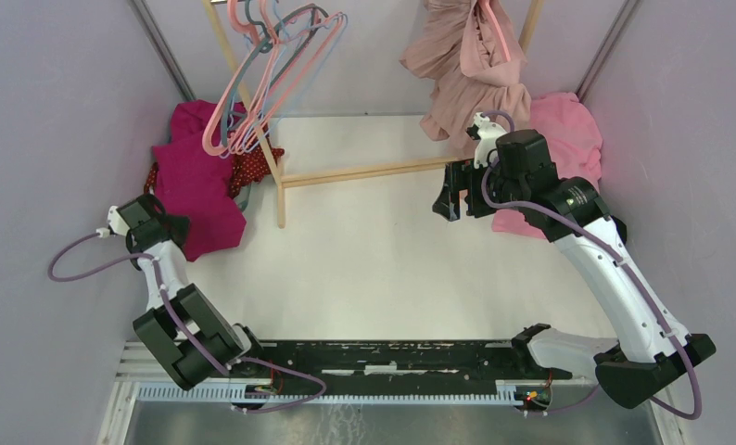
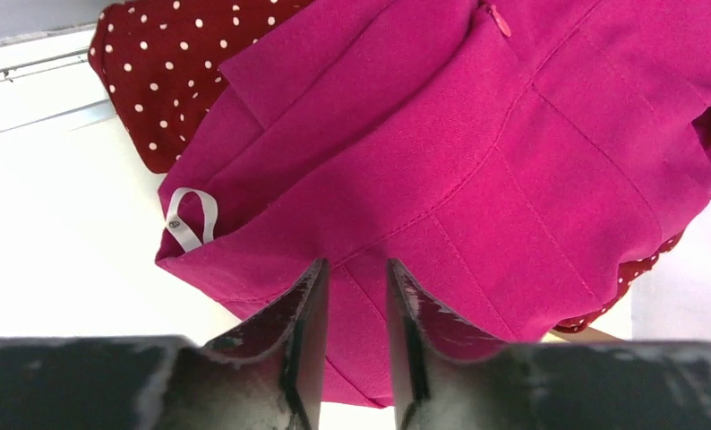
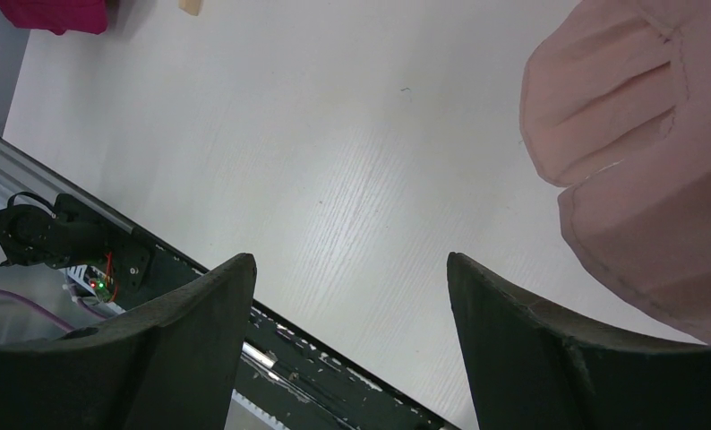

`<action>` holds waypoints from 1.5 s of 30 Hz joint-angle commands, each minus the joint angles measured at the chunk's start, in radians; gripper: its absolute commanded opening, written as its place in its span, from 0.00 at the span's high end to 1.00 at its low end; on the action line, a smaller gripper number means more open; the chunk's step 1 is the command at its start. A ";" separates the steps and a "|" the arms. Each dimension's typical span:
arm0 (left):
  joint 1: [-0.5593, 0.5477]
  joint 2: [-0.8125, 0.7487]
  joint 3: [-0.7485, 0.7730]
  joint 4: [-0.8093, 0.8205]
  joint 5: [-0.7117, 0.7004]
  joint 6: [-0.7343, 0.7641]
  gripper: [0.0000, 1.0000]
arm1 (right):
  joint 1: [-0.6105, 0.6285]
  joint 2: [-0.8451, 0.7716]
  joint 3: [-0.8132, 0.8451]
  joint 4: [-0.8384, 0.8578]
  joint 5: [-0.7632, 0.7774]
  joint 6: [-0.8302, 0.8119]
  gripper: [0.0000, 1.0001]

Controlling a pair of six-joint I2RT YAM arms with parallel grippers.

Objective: Place the skirt on the hanger
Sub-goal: Pick up the skirt from the bin.

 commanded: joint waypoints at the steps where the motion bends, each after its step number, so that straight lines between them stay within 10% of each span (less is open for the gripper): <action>1: 0.006 -0.036 0.033 -0.015 0.008 0.074 0.53 | 0.006 -0.023 0.012 0.051 0.001 -0.003 0.16; 12: 0.039 -0.029 0.031 0.036 0.020 0.100 0.21 | 0.010 -0.022 0.004 0.049 -0.010 -0.012 0.16; 45: 0.045 0.130 0.047 0.188 0.238 0.054 0.23 | 0.011 -0.009 -0.027 0.079 -0.028 -0.028 0.16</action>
